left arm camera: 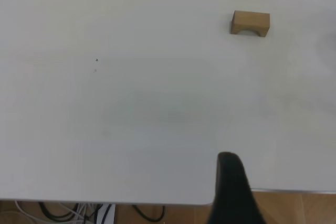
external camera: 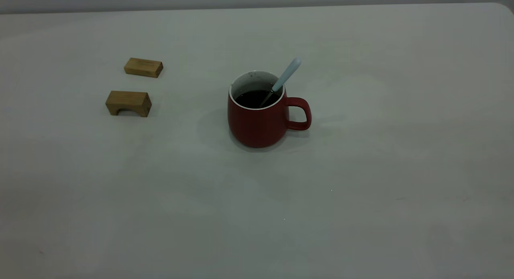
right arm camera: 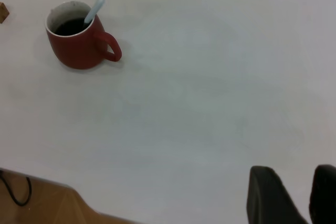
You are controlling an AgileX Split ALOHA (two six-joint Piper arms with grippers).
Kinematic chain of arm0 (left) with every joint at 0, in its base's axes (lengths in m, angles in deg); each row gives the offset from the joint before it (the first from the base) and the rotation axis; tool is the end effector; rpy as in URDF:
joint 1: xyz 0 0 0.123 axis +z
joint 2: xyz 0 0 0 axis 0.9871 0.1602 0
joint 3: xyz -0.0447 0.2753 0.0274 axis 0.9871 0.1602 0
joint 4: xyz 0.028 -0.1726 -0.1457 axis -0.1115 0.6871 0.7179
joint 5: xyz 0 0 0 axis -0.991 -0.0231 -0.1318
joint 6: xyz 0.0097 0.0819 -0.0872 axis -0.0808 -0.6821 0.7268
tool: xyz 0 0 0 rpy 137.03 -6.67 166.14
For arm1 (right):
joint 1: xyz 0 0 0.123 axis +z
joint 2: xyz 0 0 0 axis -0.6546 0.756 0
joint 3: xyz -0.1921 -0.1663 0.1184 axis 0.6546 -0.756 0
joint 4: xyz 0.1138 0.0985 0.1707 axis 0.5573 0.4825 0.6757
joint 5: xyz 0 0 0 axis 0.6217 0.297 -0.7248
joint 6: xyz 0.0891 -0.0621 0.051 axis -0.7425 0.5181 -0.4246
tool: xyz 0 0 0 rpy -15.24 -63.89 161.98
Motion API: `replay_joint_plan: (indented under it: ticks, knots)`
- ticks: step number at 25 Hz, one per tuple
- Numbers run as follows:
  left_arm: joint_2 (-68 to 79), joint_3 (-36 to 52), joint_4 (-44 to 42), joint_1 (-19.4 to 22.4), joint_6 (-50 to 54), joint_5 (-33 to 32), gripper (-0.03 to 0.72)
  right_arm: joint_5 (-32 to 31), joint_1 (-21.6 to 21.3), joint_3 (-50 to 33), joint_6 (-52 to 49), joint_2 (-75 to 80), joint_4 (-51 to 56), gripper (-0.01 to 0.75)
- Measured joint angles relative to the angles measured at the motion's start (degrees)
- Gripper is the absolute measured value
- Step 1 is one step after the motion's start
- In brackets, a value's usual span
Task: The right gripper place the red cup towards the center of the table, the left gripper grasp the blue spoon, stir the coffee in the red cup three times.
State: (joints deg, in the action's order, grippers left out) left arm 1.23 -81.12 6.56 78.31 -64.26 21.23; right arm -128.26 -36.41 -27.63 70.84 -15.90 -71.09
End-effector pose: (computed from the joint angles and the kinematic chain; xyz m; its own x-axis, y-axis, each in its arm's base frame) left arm -0.0013 0.0083 0.2410 -0.5151 -0.0320 -0.8566 -0.0440 0.9990 -0.0108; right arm 0.0025 0.0162 0.2372 -0.5321 -0.1586 -0.8317 -0.2510 0.9677 -0.0239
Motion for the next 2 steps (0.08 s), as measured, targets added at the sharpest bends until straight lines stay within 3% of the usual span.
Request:
replay_joint_plan:
  ticks: [2]
  knots:
    - [0.0,0.0,0.0,0.0,0.0,0.0,0.554,0.0,0.0,0.0,0.0,0.0,0.0,0.238]
